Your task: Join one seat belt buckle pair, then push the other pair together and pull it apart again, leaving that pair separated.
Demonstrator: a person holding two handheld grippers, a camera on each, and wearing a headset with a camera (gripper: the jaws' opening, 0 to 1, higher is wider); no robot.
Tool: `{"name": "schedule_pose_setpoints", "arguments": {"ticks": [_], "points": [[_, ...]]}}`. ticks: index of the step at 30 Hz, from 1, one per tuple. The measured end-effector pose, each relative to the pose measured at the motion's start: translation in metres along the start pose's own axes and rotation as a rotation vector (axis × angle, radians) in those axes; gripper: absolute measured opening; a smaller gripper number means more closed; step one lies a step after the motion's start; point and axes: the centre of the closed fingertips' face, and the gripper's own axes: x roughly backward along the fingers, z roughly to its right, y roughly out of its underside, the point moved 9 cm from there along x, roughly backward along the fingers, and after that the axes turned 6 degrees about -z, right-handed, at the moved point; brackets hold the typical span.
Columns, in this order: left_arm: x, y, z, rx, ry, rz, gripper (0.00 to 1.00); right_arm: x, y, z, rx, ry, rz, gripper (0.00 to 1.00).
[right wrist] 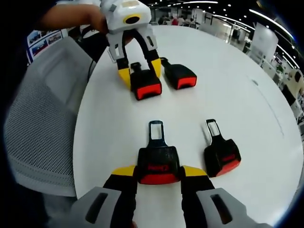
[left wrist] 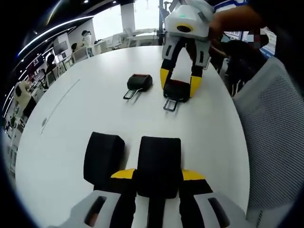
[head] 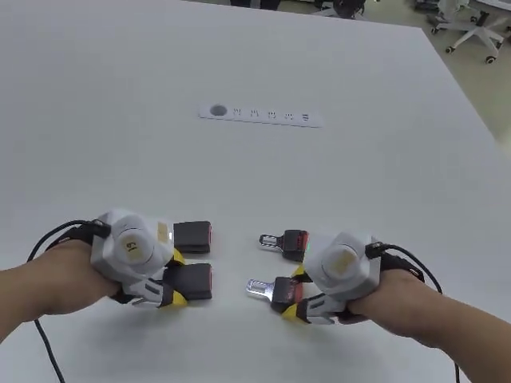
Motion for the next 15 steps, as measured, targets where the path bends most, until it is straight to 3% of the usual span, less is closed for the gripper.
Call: {"name": "schedule_pose_setpoints", "arguments": {"ticks": [6, 15], "points": [[-0.0006, 0.0001, -0.0029, -0.044, 0.016, -0.011, 0.35, -0.0006, -0.001, 0.0028, 0.096, -0.021, -0.018, 0.33], [-0.0005, -0.0014, -0.0028, -0.07, 0.019, -0.019, 0.34, -0.0001, -0.0007, 0.002, 0.119, -0.033, -0.012, 0.33]]}}
